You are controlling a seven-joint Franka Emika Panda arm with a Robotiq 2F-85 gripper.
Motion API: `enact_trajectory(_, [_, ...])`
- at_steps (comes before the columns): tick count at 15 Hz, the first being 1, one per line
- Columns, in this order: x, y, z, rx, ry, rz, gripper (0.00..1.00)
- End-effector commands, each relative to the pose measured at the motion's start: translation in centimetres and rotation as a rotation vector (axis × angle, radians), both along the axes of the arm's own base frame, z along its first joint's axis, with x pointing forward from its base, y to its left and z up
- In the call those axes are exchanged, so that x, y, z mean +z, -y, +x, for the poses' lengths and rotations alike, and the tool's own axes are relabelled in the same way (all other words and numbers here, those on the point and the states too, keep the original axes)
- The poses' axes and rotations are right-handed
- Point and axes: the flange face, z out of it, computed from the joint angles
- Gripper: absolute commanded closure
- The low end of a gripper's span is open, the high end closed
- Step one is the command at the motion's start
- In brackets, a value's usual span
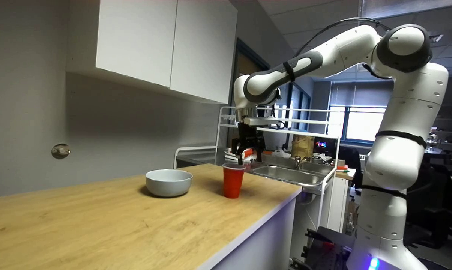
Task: Pour the contents of the orange cup into the grey bowl
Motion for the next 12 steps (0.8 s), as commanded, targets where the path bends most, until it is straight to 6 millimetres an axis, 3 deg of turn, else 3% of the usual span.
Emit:
enact_trajectory(1, [-0.1, 0.5, 1.2, -0.091, 0.038, 0.004, 0.00])
enact_trajectory(12, [-3.5, 2.3, 3.3, -0.167, 0.001, 0.013, 0.00])
